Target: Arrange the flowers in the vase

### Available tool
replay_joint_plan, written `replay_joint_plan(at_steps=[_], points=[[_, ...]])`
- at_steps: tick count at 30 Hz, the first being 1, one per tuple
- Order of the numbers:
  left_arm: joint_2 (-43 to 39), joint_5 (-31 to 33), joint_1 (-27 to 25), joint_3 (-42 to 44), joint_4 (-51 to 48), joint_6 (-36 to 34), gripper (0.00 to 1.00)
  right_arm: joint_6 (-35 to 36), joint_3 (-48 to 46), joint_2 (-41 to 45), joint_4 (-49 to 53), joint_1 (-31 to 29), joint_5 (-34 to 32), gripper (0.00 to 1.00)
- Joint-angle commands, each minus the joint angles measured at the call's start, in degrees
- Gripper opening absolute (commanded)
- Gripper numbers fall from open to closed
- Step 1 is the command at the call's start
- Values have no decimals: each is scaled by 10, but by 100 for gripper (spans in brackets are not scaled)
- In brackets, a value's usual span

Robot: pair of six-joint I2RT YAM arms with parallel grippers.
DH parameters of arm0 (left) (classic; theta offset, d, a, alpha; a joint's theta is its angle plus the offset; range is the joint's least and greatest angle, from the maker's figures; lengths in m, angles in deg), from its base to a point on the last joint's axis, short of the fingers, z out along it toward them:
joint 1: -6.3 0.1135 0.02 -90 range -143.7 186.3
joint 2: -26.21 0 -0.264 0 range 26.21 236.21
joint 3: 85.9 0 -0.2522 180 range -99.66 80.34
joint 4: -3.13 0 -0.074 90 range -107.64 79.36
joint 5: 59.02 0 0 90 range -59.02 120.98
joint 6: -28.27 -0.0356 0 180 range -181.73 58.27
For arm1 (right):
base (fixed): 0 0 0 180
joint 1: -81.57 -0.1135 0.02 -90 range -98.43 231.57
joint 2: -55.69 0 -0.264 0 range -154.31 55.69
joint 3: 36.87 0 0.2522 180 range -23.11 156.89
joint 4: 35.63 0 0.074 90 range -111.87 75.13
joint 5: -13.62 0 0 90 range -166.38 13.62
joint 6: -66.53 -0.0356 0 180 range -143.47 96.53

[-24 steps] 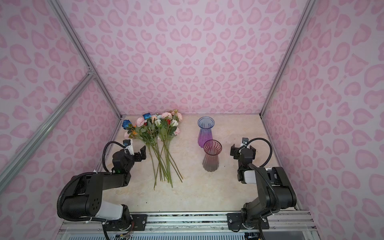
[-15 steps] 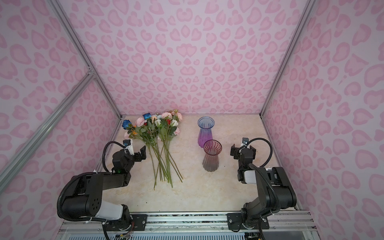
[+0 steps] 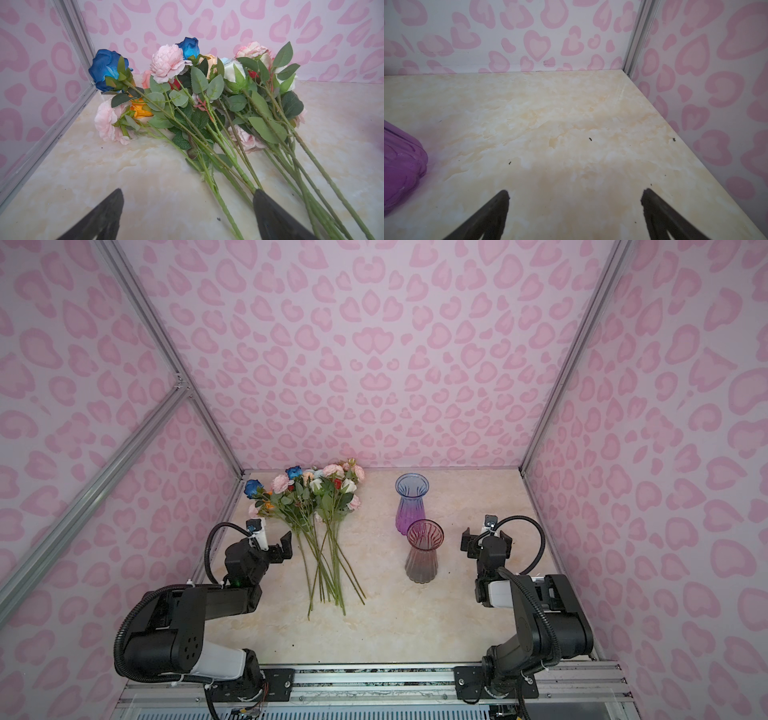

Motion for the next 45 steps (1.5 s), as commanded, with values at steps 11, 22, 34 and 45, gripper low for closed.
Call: replay_joint_plan(at_steps=[11,22,34,45], points=[[-96,25,-7,-109,-220,14,98,-15,86,86,198,-19,-101,100],[-263,83,-9,-348,-590,322,98,-512,503,180,931,35,-134,96],[-263,-75,1,-300,-672,385,83,-338,637,117,1082,19,93,67],[-177,-171,-85,-325,-714,358,68,-226,768,52,1269,-161,59,60]])
